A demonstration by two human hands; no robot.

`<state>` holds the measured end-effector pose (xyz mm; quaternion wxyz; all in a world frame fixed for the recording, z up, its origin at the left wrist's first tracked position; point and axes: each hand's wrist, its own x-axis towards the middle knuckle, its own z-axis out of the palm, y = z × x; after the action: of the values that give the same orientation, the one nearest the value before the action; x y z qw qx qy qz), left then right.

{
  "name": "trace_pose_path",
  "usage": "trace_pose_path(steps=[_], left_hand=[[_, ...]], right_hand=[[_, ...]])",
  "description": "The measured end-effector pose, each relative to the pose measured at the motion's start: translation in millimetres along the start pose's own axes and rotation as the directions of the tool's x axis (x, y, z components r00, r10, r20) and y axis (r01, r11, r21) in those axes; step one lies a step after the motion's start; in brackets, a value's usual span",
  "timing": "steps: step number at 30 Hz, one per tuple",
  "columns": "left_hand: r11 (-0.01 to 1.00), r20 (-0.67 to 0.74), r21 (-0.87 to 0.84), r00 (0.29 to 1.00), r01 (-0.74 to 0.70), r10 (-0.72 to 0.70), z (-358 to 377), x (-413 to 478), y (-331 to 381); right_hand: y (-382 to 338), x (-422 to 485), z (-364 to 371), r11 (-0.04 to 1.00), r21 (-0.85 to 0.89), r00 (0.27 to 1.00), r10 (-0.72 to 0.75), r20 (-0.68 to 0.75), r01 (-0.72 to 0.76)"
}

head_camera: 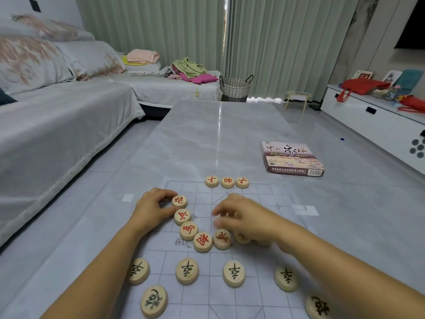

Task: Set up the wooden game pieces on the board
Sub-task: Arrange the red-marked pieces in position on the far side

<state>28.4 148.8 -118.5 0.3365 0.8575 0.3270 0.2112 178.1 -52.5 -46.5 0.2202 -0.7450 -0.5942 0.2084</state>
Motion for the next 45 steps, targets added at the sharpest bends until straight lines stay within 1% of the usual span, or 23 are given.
trace_pose_path(steps=[2,3,4,5,8,11,13,14,16,18,21,22,24,26,27,29,32,34,37,39,40,43,45], left_hand=[[1.000,0.002,0.010,1.000,-0.002,0.002,0.2,0.8,0.2],[1.000,0.002,0.018,1.000,-0.004,0.004,0.2,1.0,0.2],[1.000,0.001,0.021,1.000,-0.005,0.005,0.4,1.0,0.3],[1.000,0.000,0.018,1.000,-0.002,0.002,0.3,0.8,0.2],[1.000,-0.004,0.008,1.000,0.003,-0.003,0.5,0.8,-0.2],[1.000,0.000,0.016,1.000,-0.005,0.005,0.5,1.3,0.1],[1.000,0.000,0.020,1.000,-0.004,0.004,0.4,1.3,0.3],[1.000,0.000,0.018,1.000,-0.005,0.005,0.3,1.2,0.5],[1.000,-0.002,0.014,1.000,-0.008,0.008,0.3,1.0,0.8],[1.000,-0.002,0.015,1.000,-0.008,0.008,0.2,1.0,0.8],[1.000,0.002,0.008,1.000,-0.004,0.004,-0.1,1.2,0.3],[1.000,0.003,0.004,1.000,-0.004,0.004,-0.2,1.2,0.3],[1.000,0.005,0.006,1.000,-0.004,0.004,0.0,1.1,0.6],[1.000,0.002,0.004,1.000,0.000,0.000,0.2,1.0,1.4],[1.000,-0.001,-0.003,1.000,0.003,-0.003,0.1,0.8,1.8],[1.000,-0.001,-0.013,1.000,0.009,-0.009,0.0,0.5,2.5],[1.000,-0.004,-0.016,1.000,0.012,-0.012,-0.1,-0.2,3.6],[1.000,-0.009,-0.019,1.000,0.010,-0.010,0.0,-0.3,4.2],[1.000,-0.013,-0.016,1.000,0.010,-0.010,0.4,0.0,3.8],[1.000,-0.016,-0.011,1.000,0.005,-0.005,0.7,0.5,3.1],[1.000,-0.018,-0.009,1.000,0.002,-0.002,0.8,0.5,2.8],[1.000,-0.019,-0.005,1.000,0.003,-0.003,0.7,0.8,2.5],[1.000,-0.018,-0.004,1.000,0.005,-0.005,0.8,1.1,2.2]], right_hand=[[19.3,-7.6,-29.3,0.990,0.123,0.986,0.089,-0.142,-0.072],[31.5,-13.2,-44.1,0.976,0.180,0.967,0.158,-0.198,-0.123],[45.3,-19.9,-56.9,0.959,0.221,0.946,0.229,-0.228,-0.179],[58.1,-27.4,-66.7,0.942,0.234,0.930,0.292,-0.225,-0.239],[83.2,-48.1,-75.7,0.903,0.181,0.908,0.409,-0.087,-0.389],[87.2,-59.5,-63.2,0.902,0.070,0.905,0.424,0.045,-0.426],[86.9,-62.3,-52.9,0.900,-0.018,0.896,0.435,0.094,-0.435],[86.8,-62.5,-49.4,0.900,-0.002,0.896,0.434,0.098,-0.436],[85.7,-62.1,-45.2,0.894,0.096,0.898,0.429,0.097,-0.438],[85.5,-61.4,-43.9,0.889,0.138,0.899,0.426,0.101,-0.436],[87.0,-59.8,-43.0,0.889,0.133,0.898,0.428,0.098,-0.438],[86.5,-58.4,-42.9,0.890,0.143,0.901,0.427,0.073,-0.433],[82.0,-54.1,-41.5,0.913,0.143,0.919,0.391,-0.043,-0.382],[72.3,-47.6,-36.9,0.959,0.075,0.948,0.282,-0.148,-0.274],[65.0,-43.9,-33.4,0.976,0.028,0.965,0.217,-0.146,-0.215],[51.2,-36.6,-22.7,0.989,-0.087,0.991,0.118,-0.060,-0.123],[39.6,-26.6,-6.0,0.953,-0.301,0.998,0.051,0.029,-0.040],[37.9,-23.0,-0.7,0.937,-0.348,0.999,0.031,0.024,-0.021],[38.7,-23.1,0.7,0.936,-0.353,1.000,0.025,0.019,-0.017],[39.2,-24.5,-1.3,0.950,-0.311,0.999,0.032,0.021,-0.024],[40.4,-24.6,-3.5,0.970,-0.240,0.999,0.042,-0.005,-0.042],[51.8,-18.4,-17.7,0.993,0.046,0.979,0.115,-0.166,-0.109],[67.4,-12.0,-28.4,0.972,0.140,0.947,0.216,-0.236,-0.187]])
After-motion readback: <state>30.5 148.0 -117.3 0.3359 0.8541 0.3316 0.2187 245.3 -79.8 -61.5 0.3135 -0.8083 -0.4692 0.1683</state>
